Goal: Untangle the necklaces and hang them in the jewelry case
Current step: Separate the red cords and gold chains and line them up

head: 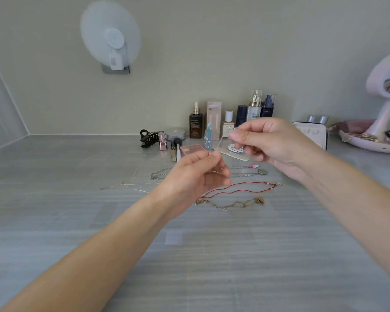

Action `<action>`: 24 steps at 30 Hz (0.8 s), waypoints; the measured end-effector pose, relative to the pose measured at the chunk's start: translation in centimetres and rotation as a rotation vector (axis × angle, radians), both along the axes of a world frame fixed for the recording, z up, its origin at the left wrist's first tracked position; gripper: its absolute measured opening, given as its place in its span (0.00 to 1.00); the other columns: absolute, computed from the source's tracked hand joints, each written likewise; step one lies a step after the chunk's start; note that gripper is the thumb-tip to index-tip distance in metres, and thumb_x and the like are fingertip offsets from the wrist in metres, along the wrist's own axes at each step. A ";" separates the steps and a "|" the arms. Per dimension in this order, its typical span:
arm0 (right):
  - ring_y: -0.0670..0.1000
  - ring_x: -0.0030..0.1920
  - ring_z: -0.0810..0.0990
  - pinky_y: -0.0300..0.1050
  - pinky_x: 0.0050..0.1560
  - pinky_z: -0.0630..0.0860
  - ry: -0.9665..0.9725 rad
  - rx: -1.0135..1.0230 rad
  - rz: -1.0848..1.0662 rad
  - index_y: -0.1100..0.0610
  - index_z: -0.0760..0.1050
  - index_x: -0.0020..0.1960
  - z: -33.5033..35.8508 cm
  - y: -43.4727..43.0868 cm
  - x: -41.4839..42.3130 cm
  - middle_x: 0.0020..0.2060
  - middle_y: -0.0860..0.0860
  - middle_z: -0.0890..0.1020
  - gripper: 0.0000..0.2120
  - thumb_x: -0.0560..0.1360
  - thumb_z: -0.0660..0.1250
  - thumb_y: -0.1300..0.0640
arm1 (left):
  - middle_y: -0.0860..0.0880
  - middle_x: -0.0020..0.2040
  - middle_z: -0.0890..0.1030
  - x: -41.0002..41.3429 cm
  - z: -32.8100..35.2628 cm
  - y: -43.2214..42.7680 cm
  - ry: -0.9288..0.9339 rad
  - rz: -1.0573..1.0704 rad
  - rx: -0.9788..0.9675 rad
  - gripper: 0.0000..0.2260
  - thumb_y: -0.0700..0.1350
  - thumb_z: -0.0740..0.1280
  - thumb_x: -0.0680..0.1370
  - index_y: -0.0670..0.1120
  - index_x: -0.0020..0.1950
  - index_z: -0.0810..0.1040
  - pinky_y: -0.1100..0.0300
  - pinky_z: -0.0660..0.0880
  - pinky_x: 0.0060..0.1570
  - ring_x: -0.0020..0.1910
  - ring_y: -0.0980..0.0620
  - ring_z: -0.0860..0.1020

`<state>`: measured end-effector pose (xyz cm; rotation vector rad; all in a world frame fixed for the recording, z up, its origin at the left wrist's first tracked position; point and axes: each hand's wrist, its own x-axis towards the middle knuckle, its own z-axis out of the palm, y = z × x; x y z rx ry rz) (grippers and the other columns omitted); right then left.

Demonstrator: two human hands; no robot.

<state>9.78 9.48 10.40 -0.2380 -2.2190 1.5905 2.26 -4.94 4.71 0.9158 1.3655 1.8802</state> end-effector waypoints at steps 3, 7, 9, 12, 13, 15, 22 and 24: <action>0.42 0.22 0.70 0.33 0.20 0.61 0.024 -0.195 -0.034 0.58 0.78 0.40 -0.1 0.8 0.6 0.23 0.47 0.78 0.02 0.71 0.69 0.60 | 0.50 0.29 0.78 -0.7 0.0 -0.2 -0.044 -0.014 -0.005 0.12 0.45 0.59 0.78 0.45 0.35 0.73 0.59 0.76 0.39 0.26 0.54 0.74; 0.42 0.21 0.69 0.32 0.20 0.60 0.003 -0.311 -0.124 0.57 0.78 0.39 -1.1 2.4 1.7 0.22 0.46 0.77 0.03 0.71 0.68 0.60 | 0.50 0.28 0.76 -1.5 -0.2 -0.5 -0.078 -0.022 -0.069 0.14 0.45 0.58 0.78 0.46 0.34 0.75 0.62 0.76 0.30 0.23 0.56 0.71; 0.43 0.22 0.68 0.32 0.19 0.60 -0.009 -0.331 -0.160 0.57 0.78 0.38 -2.0 3.3 2.4 0.23 0.46 0.76 0.04 0.71 0.68 0.58 | 0.50 0.28 0.76 -1.8 -0.2 -0.6 -0.062 0.006 -0.123 0.14 0.46 0.58 0.79 0.45 0.35 0.74 0.64 0.74 0.27 0.22 0.57 0.70; 0.42 0.22 0.68 0.32 0.19 0.60 -0.022 -0.355 -0.224 0.57 0.78 0.37 -3.3 4.5 3.6 0.22 0.45 0.75 0.06 0.71 0.68 0.56 | 0.50 0.28 0.76 -2.1 0.0 -0.8 -0.027 0.032 -0.190 0.13 0.46 0.59 0.79 0.45 0.36 0.74 0.65 0.72 0.25 0.22 0.58 0.70; 0.42 0.22 0.68 0.32 0.19 0.60 -0.024 -0.362 -0.245 0.56 0.78 0.37 -3.7 4.9 4.0 0.22 0.45 0.75 0.06 0.72 0.67 0.56 | 0.50 0.28 0.77 -2.2 0.2 -0.9 -0.012 0.038 -0.209 0.13 0.46 0.59 0.79 0.45 0.36 0.74 0.65 0.72 0.25 0.22 0.58 0.70; 0.42 0.21 0.68 0.31 0.19 0.60 -0.028 -0.380 -0.280 0.56 0.78 0.36 -4.3 5.6 4.6 0.23 0.46 0.75 0.07 0.72 0.67 0.56 | 0.50 0.28 0.77 -2.5 0.4 -1.2 0.028 0.043 -0.263 0.12 0.45 0.60 0.78 0.44 0.36 0.74 0.65 0.71 0.24 0.22 0.58 0.69; 0.46 0.25 0.68 0.33 0.20 0.60 -0.204 -0.191 -0.366 0.58 0.79 0.37 -7.1 6.2 6.4 0.28 0.50 0.75 0.07 0.73 0.67 0.58 | 0.51 0.28 0.79 -3.8 0.3 -2.3 0.144 0.006 -0.655 0.09 0.44 0.64 0.77 0.45 0.37 0.77 0.68 0.68 0.21 0.21 0.59 0.68; 0.47 0.27 0.69 0.34 0.20 0.61 -0.264 -0.071 -0.365 0.59 0.79 0.37 -7.9 5.9 6.8 0.29 0.51 0.75 0.08 0.74 0.66 0.60 | 0.50 0.28 0.79 -4.0 0.1 -2.4 0.193 -0.020 -0.775 0.09 0.45 0.64 0.77 0.44 0.37 0.76 0.68 0.68 0.21 0.20 0.59 0.68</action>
